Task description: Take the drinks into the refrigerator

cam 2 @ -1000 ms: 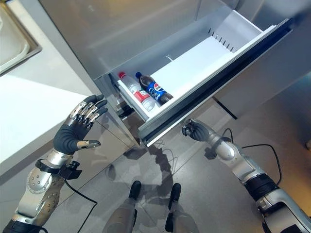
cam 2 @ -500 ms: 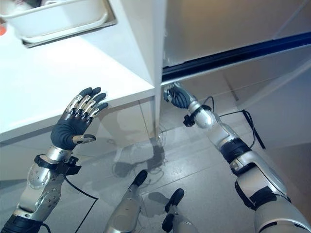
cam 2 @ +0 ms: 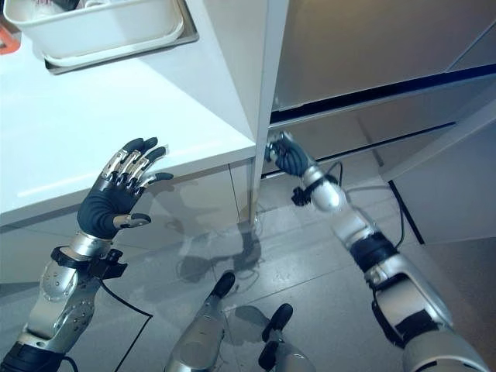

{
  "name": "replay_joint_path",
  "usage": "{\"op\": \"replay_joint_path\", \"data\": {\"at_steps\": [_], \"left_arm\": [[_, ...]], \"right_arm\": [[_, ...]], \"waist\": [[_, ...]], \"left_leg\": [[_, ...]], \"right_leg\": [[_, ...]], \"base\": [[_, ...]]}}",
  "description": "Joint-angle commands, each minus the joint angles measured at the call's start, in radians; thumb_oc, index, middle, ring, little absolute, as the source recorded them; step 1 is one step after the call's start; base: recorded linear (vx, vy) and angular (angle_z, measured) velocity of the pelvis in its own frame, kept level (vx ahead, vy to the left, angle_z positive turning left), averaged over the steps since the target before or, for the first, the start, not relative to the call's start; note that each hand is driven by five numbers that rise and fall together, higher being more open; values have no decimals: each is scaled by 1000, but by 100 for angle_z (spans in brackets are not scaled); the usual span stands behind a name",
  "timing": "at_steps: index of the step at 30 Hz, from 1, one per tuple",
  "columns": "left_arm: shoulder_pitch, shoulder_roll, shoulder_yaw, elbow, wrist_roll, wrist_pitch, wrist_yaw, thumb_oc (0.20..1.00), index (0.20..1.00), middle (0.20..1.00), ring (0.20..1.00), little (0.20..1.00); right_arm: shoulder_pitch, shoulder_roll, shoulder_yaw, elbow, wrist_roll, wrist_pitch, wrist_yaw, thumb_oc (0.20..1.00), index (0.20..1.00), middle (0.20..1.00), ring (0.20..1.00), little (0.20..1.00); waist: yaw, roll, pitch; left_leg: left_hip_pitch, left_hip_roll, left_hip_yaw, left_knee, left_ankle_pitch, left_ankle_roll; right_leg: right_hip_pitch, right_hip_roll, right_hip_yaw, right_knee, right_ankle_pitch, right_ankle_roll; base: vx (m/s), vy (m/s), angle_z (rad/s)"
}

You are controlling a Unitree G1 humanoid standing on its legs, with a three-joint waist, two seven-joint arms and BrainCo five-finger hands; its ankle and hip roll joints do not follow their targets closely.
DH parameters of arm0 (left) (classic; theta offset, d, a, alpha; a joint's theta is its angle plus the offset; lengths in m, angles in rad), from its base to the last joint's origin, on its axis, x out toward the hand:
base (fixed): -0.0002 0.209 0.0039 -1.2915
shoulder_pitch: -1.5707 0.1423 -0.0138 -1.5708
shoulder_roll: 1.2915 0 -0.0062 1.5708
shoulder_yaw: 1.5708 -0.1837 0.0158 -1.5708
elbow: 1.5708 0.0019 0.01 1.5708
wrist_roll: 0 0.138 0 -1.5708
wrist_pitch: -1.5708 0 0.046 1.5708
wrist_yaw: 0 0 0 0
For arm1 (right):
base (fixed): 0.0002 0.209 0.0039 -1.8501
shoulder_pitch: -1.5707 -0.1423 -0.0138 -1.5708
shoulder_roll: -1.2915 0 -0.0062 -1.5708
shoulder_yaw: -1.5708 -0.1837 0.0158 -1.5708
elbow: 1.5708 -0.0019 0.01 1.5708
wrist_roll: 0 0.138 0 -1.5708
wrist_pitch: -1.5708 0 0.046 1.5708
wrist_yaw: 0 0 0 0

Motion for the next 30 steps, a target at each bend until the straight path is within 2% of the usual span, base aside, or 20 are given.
{"op": "replay_joint_path", "data": {"at_steps": [1, 4, 7, 9, 10, 11, 12, 13, 14, 16, 18, 20, 22, 23, 25, 28, 30], "left_arm": [[35, -16, 40, -62, 47, -56, 23, 1000, 1000, 1000, 1000, 1000], [41, -23, 42, -50, 54, -56, 24, 1000, 1000, 1000, 1000, 1000], [45, -35, 41, -20, 82, -57, 35, 1000, 1000, 1000, 1000, 1000], [51, -38, 41, -13, 90, -58, 39, 1000, 1000, 1000, 1000, 1000], [68, -47, 49, -6, 94, -58, 36, 1000, 1000, 1000, 1000, 1000], [69, -47, 48, -7, 94, -58, 36, 1000, 1000, 1000, 1000, 1000], [79, -53, 52, -3, 101, -57, 37, 1000, 1000, 1000, 1000, 1000], [89, -56, 59, 2, 107, -58, 39, 1000, 1000, 1000, 1000, 1000], [99, -58, 63, 7, 111, -57, 36, 1000, 1000, 1000, 1000, 1000], [120, -65, 72, 13, 116, -56, 35, 1000, 1000, 1000, 1000, 1000], [141, -77, 78, 38, 125, -53, 34, 1000, 1000, 1000, 1000, 1000], [152, -84, 76, 49, 125, -51, 28, 1000, 1000, 1000, 1000, 1000], [170, -97, 72, 95, 137, -45, 29, 1000, 1000, 1000, 1000, 1000], [170, -97, 71, 96, 137, -46, 29, 1000, 1000, 1000, 1000, 1000], [186, -108, 65, 148, 152, -42, 29, 1000, 1000, 1000, 1000, 1000], [194, -115, 49, 191, 167, -37, 29, 1000, 1000, 1000, 1000, 1000], [195, -118, 35, 214, 177, -34, 25, 1000, 1000, 1000, 1000, 1000]], "right_arm": [[106, -9, -48, -87, 52, -66, -1, 200, 200, 200, 200, 200], [170, -17, -78, -98, 49, -70, 4, 200, 200, 200, 200, 200], [311, -21, -146, -118, 54, -84, 11, 200, 200, 200, 200, 200], [353, -28, -163, -136, 54, -87, 18, 200, 200, 200, 200, 200], [431, -27, -197, -139, 65, -94, 33, 231, 231, 231, 231, 231], [434, -27, -198, -142, 65, -93, 34, 482, 482, 482, 482, 482], [483, -28, -217, -151, 71, -97, 44, 542, 542, 542, 542, 542], [529, -32, -234, -159, 70, -100, 54, 821, 821, 821, 821, 821], [563, -39, -243, -164, 66, -102, 68, 1000, 1000, 1000, 1000, 1000], [628, -54, -278, -186, 57, -104, 79, 1000, 1000, 1000, 1000, 1000], [714, -35, -327, -157, 79, -110, 89, 1000, 1000, 1000, 1000, 1000], [745, -35, -343, -158, 82, -111, 94, 1000, 1000, 1000, 1000, 1000], [795, -13, -391, -151, 114, -115, 103, 1000, 1000, 1000, 1000, 1000], [797, -13, -392, -153, 114, -114, 103, 1000, 1000, 1000, 1000, 1000], [822, -6, -425, -175, 132, -123, 103, 1000, 1000, 1000, 1000, 1000], [828, -3, -440, -199, 145, -127, 104, 1000, 1000, 1000, 1000, 1000], [829, -1, -439, -207, 153, -126, 112, 1000, 1000, 1000, 1000, 1000]], "waist": [[-62, -19, -51], [-80, -15, -59], [-123, -4, -78], [-133, 0, -85], [-157, 7, -94], [-156, 8, -95], [-172, 13, -103], [-187, 19, -110], [-200, 22, -117], [-222, 33, -133], [-262, 47, -152], [-271, 53, -158], [-303, 62, -178], [-301, 63, -178], [-328, 69, -195], [-345, 70, -207], [-347, 70, -218]], "left_leg": [[22, -81, 75, -3, -41, 125], [18, -81, 77, 1, -39, 125], [29, -79, 85, 4, -44, 123], [32, -78, 86, 4, -45, 122], [39, -78, 92, 4, -47, 121], [39, -78, 91, 4, -47, 121], [45, -76, 97, 3, -49, 121], [52, -74, 104, 2, -51, 119], [58, -73, 110, 2, -52, 118], [70, -71, 122, 0, -57, 117], [90, -66, 144, -4, -62, 116], [100, -62, 154, -8, -64, 116], [121, -57, 178, -14, -70, 115], [122, -57, 179, -15, -70, 115], [148, -48, 206, -25, -76, 116], [168, -39, 231, -33, -81, 118], [185, -33, 252, -42, -84, 119]], "right_leg": [[21, -23, 36, 125, -122, 22], [21, -23, 39, 120, -117, 22], [29, -19, 49, 114, -119, 21], [33, -18, 51, 110, -118, 21], [42, -17, 54, 103, -117, 22], [43, -17, 54, 102, -116, 22], [49, -16, 60, 96, -114, 23], [54, -15, 68, 90, -111, 24], [58, -14, 74, 85, -110, 25], [66, -12, 87, 75, -105, 26], [75, -7, 111, 64, -99, 29], [81, -4, 121, 60, -98, 29], [91, 3, 144, 50, -94, 31], [91, 3, 146, 49, -93, 31], [101, 10, 173, 45, -89, 33], [108, 15, 202, 38, -83, 36], [116, 19, 222, 28, -78, 38]], "base": [[-3, 16, -9], [-6, 3, -11], [-9, 5, -7], [-7, 1, -10], [-6, 2, -17], [-5, 18, -12], [-2, 32, -8], [2, 40, -5], [15, 38, -13], [14, 34, -27], [15, 39, -23], [24, 17, -36], [32, 15, -23], [37, 9, -23], [35, 11, -38], [29, 9, -40], [18, 8, -38]]}}
